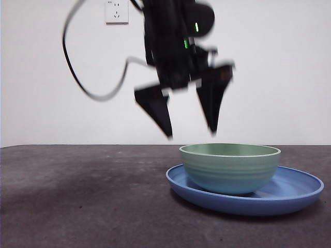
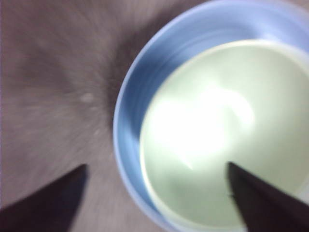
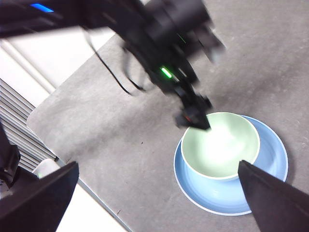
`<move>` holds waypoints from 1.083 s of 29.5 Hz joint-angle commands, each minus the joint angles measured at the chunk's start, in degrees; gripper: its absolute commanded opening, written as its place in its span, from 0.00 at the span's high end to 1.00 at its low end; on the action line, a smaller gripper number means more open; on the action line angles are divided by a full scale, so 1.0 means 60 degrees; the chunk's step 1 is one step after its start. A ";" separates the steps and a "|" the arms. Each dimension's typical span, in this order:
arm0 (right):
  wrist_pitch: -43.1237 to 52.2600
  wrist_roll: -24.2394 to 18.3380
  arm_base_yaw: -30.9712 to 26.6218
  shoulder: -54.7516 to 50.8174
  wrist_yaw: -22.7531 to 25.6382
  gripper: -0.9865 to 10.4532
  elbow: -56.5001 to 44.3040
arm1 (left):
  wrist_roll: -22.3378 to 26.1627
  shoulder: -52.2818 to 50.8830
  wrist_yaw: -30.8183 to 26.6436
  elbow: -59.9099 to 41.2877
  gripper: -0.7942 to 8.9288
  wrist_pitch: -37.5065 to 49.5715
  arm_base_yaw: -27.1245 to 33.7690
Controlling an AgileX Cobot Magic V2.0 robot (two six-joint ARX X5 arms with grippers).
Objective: Place the green bowl on the blue plate
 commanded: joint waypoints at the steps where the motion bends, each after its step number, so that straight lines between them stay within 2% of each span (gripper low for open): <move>1: 0.0051 0.0062 0.0025 0.0033 0.0036 0.40 0.0182 | 0.0186 -0.1151 0.0036 0.0419 0.26 -0.0244 -0.0069; 8: 0.0047 0.0062 0.0025 0.0033 0.0036 0.40 0.0182 | 0.0616 -0.4889 0.0033 0.0393 0.26 -0.1741 -0.0066; 12: 0.0051 0.0062 0.0025 0.0033 0.0036 0.40 0.0182 | 0.0852 -0.6488 0.0033 -0.0171 0.26 -0.1665 -0.0055; 17: 0.0055 0.0062 0.0025 0.0033 0.0036 0.40 0.0182 | 0.1151 -0.8652 0.0033 -0.2029 0.26 -0.0652 0.0080; 24: 0.0055 0.0055 0.0025 0.0033 0.0036 0.40 0.0182 | 0.1297 -1.1635 0.0033 -0.5322 0.26 -0.0022 0.0131; 32: 0.0055 0.0058 0.0025 0.0033 0.0033 0.40 0.0182 | 0.0539 -1.4426 0.0029 -0.8032 0.26 0.0987 0.0138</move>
